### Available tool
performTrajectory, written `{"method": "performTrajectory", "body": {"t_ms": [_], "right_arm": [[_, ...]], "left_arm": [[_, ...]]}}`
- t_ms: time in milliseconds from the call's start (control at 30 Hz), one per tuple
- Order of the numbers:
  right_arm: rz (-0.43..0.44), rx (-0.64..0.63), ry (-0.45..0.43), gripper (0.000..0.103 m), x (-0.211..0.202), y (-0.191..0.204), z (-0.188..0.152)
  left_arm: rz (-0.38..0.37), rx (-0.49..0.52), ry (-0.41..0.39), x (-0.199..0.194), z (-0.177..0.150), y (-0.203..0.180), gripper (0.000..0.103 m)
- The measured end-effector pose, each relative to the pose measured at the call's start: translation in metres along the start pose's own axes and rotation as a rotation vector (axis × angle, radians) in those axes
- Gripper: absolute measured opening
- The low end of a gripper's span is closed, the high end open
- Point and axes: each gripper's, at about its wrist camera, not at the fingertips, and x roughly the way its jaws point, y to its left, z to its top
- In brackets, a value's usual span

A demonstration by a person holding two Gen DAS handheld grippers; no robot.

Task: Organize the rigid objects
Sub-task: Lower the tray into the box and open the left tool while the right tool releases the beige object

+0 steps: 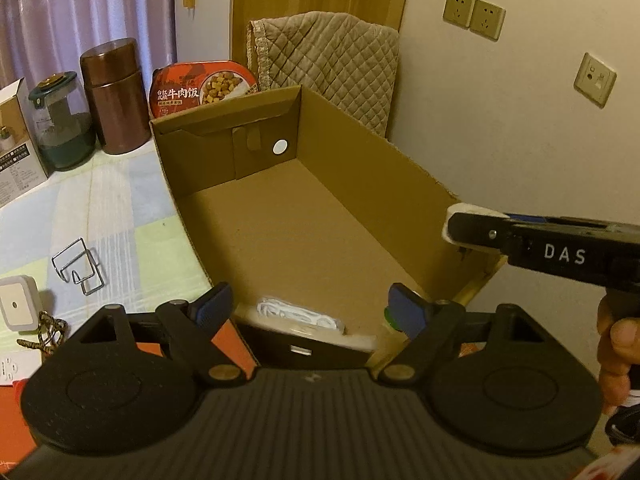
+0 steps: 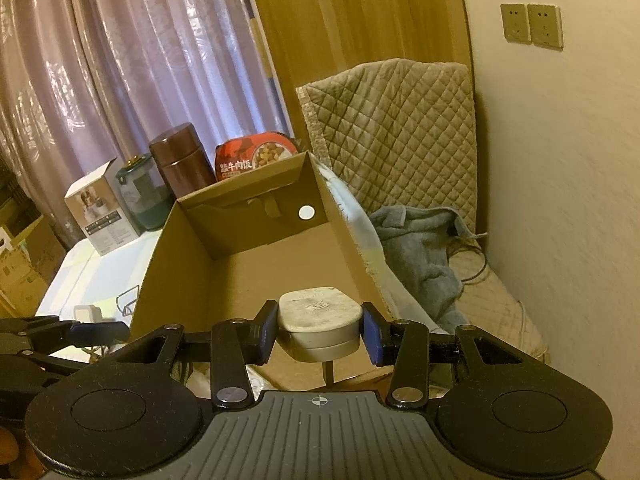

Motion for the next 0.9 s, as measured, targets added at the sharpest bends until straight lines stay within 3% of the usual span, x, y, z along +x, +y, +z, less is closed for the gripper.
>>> {"method": "performTrajectory", "body": {"t_ms": [567, 900], "right_arm": [[0.016, -0.057, 0.01, 0.041, 0.002, 0.016, -0.005], [0.032, -0.097, 0.029, 0.041, 0.011, 0.025, -0.008]], "left_arm": [[0.065, -0.067, -0.083, -0.046, -0.009, 0.035, 0.082], [0.078, -0.093, -0.081, -0.054, -0.019, 0.045, 0.082]]}}
